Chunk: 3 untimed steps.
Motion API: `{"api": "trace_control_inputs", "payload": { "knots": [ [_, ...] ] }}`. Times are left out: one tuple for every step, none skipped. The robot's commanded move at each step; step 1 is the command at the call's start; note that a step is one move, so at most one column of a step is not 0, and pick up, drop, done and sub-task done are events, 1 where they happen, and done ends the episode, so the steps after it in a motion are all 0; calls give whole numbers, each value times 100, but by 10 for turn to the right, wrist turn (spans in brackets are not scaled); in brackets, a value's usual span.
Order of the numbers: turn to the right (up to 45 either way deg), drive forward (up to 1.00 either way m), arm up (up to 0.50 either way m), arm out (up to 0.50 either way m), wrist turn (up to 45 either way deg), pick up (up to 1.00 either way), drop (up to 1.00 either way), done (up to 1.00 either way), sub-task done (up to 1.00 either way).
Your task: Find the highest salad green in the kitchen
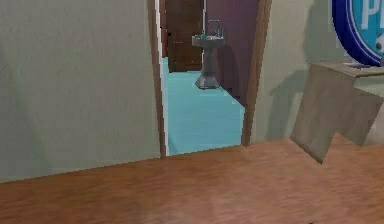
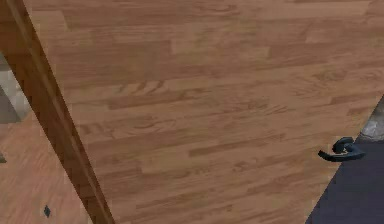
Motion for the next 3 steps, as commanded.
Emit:
{"api": "trace_control_inputs", "payload": {
  "knots": [
    [60,0,0,0,0,0,0,0,0],
    [0,25,0,0,0,0,0,0,0],
    [60,0,0,0,0,0,0,0,0]
  ]
}}
